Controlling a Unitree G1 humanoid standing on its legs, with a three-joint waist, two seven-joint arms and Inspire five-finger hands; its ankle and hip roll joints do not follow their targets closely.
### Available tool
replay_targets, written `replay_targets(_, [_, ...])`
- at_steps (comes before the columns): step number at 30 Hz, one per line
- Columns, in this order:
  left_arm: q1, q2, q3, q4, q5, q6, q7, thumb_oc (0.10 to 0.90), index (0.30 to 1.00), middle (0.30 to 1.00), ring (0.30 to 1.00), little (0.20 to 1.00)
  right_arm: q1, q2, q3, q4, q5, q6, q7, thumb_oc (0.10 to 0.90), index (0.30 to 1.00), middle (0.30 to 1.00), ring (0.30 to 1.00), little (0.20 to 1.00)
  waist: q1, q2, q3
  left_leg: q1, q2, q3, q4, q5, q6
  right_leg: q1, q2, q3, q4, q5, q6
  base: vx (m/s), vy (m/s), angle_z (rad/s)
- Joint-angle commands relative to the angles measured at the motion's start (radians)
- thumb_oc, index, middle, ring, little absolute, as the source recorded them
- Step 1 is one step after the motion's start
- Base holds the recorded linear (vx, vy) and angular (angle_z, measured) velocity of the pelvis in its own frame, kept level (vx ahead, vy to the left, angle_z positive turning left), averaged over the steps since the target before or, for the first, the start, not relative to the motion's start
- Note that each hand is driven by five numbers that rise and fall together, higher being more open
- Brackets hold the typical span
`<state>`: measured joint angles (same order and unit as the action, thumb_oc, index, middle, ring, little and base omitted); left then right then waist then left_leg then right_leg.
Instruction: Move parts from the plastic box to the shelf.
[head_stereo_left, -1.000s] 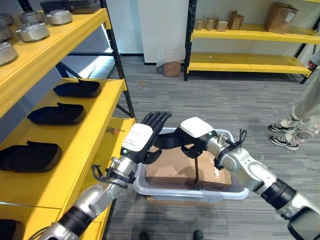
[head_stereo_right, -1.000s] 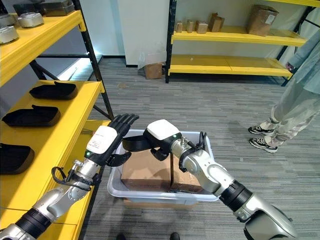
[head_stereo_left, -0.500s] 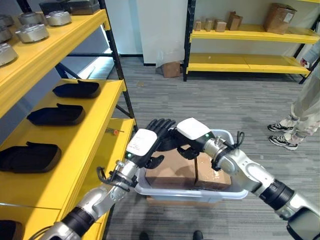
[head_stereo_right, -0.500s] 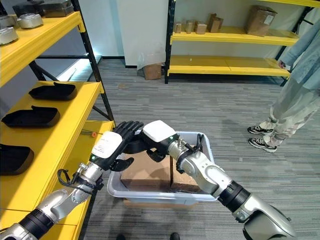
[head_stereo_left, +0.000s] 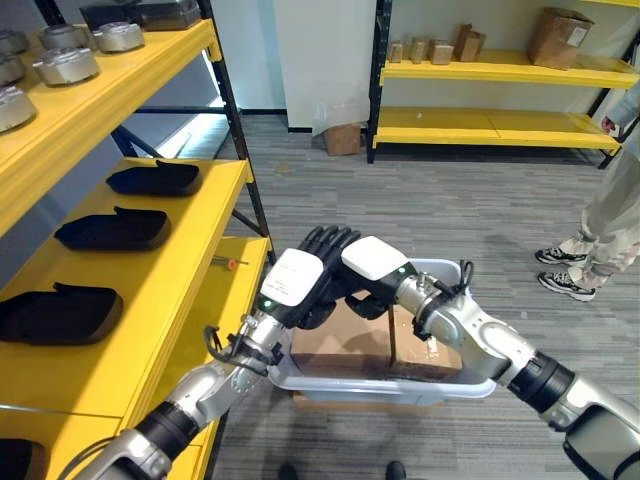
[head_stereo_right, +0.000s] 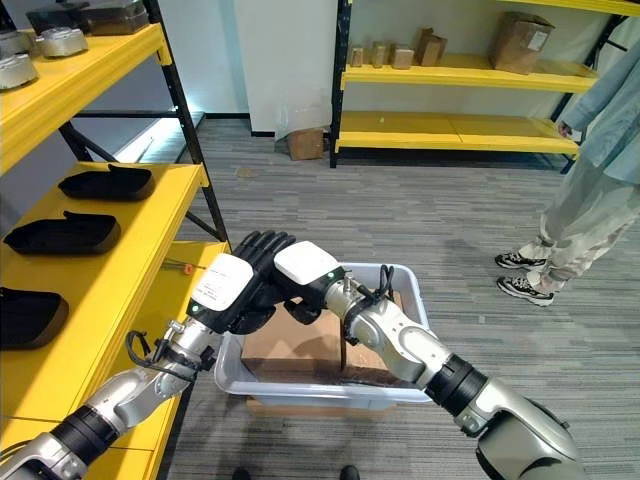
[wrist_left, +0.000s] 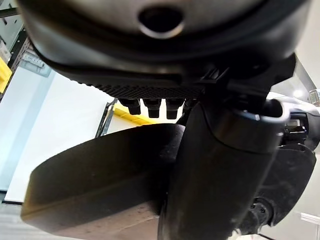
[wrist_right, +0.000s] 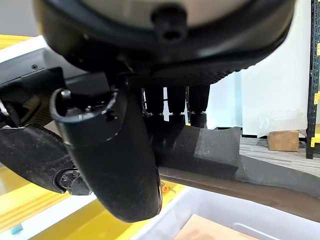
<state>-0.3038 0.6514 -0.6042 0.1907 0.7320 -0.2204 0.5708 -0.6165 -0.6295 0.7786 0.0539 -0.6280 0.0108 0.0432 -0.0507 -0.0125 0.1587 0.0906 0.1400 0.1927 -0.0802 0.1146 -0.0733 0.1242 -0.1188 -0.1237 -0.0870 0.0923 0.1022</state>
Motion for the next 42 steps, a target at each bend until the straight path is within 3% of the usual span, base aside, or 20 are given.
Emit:
replay_targets(1, [-0.193,0.007,-0.061,0.043,0.032,0.013,0.115,0.9,1.0,1.0,1.0,1.0,-0.226,0.051,0.0,0.008,-0.005,-0.022,-0.128,0.4,0.3,0.3,0.3,0.3,0.021,-0.022,-0.06,0.061,0.055,-0.001,-0.003,-0.099,-0.025,0.001,-0.019,0.026,0.049,-0.098,0.027,0.0,0.0,0.0])
replay_targets(9, [-0.196,0.003,-0.082,0.135,0.037,0.064,0.131,0.9,1.0,1.0,1.0,1.0,-0.23,0.063,0.013,0.044,-0.012,-0.031,-0.155,0.4,0.3,0.3,0.3,0.3,0.02,-0.02,-0.059,0.061,0.053,-0.001,-0.002,-0.098,-0.025,0.0,-0.019,0.028,0.049,-0.098,0.029,0.0,0.0,0.0])
replay_targets(11, [-0.193,-0.01,-0.078,0.161,0.043,0.051,0.13,0.4,0.3,0.3,0.3,0.3,-0.233,0.067,0.017,0.054,-0.009,-0.036,-0.167,0.4,0.3,0.3,0.3,0.3,0.021,-0.02,-0.058,0.062,0.052,-0.003,-0.003,-0.098,-0.024,0.0,-0.018,0.029,0.049,-0.097,0.028,0.0,0.0,0.0])
replay_targets(23, [-0.177,-0.049,-0.037,0.185,-0.025,-0.025,0.184,0.4,0.3,0.3,0.3,0.3,-0.237,0.065,-0.005,0.04,0.009,-0.033,-0.193,0.4,0.3,0.3,0.3,0.3,0.024,-0.023,-0.053,0.063,0.051,-0.006,0.0,-0.1,-0.024,0.001,-0.018,0.028,0.054,-0.099,0.025,0.0,0.0,0.0])
replay_targets(29, [-0.164,-0.088,0.024,0.144,-0.133,-0.098,0.206,0.4,0.3,0.3,0.3,0.3,-0.23,0.063,-0.03,0.03,0.008,-0.034,-0.221,0.4,0.3,0.3,0.3,0.3,0.03,-0.026,-0.053,0.064,0.049,-0.013,0.003,-0.104,-0.023,0.006,-0.018,0.024,0.057,-0.103,0.02,0.0,0.0,0.0])
replay_targets(36, [-0.161,-0.105,0.066,0.097,-0.116,-0.069,0.233,0.4,0.3,0.3,0.3,0.3,-0.22,0.067,-0.053,0.004,0.078,-0.001,-0.203,0.4,0.3,0.3,0.3,0.3,0.033,-0.032,-0.057,0.064,0.044,-0.018,0.004,-0.107,-0.023,0.01,-0.022,0.02,0.059,-0.104,0.02,0.0,0.0,0.0])
replay_targets(40, [-0.173,-0.102,0.057,0.071,-0.098,-0.066,0.192,0.4,0.3,0.3,0.3,0.3,-0.211,0.081,-0.042,0.014,0.225,0.019,-0.105,0.4,0.3,0.3,0.3,0.3,0.037,-0.037,-0.06,0.064,0.038,-0.024,0.004,-0.11,-0.02,0.013,-0.025,0.019,0.057,-0.102,0.022,0.0,0.006,0.02])
replay_targets(42, [-0.176,-0.101,0.054,0.063,-0.102,-0.061,0.185,0.4,0.3,0.3,0.3,0.3,-0.208,0.085,-0.036,0.013,0.235,0.028,-0.119,0.4,0.3,0.3,0.3,0.3,0.036,-0.037,-0.061,0.064,0.037,-0.025,0.003,-0.11,-0.02,0.013,-0.026,0.018,0.056,-0.1,0.022,0.0,0.0,0.0])
